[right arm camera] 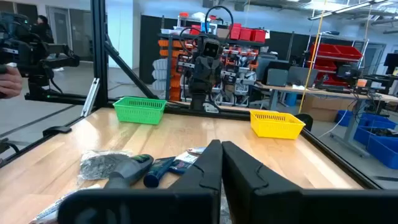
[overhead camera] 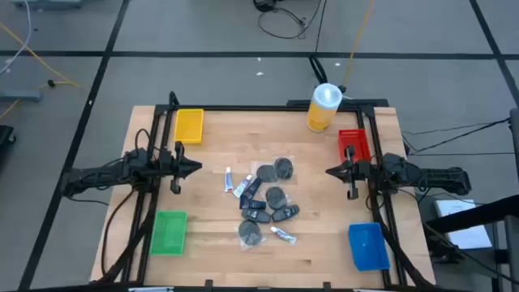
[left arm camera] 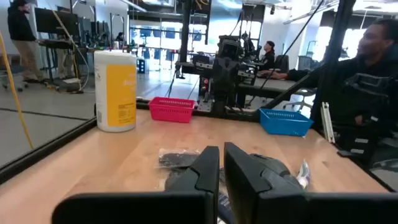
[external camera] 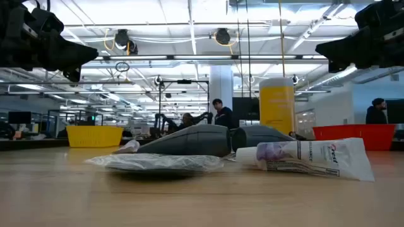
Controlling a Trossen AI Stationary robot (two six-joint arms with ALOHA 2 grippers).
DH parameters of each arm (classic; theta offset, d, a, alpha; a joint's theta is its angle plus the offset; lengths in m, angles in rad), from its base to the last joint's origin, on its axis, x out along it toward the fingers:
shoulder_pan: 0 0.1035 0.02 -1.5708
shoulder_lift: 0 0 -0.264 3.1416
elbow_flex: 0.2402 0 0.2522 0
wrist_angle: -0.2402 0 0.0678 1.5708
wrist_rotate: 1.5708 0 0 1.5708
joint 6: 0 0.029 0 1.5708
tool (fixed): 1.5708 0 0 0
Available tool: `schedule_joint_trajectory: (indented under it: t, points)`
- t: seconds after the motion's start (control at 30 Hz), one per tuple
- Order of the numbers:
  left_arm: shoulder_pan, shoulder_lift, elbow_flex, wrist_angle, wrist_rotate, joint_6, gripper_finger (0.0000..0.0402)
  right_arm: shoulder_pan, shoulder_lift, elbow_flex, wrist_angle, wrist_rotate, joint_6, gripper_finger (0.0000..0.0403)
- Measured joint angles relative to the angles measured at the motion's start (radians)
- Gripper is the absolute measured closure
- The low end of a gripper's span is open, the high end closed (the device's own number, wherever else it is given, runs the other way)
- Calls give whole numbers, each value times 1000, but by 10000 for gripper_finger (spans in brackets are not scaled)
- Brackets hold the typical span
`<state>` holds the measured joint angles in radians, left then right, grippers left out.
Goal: Pick & Place Travel size toiletries
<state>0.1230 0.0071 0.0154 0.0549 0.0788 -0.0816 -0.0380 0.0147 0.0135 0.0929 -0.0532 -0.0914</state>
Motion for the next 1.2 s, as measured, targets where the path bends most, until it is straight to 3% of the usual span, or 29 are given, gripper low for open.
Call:
schedule_joint_trajectory:
  t: [0.97, 1.2]
  points:
    - [0, 0, 0, 1, -2, 25, 376, 0, 0, 0, 8, 4, 28, 403]
    - [0, 0, 0, 3, -3, 27, 376, 1, 0, 0, 7, 17, 98, 403]
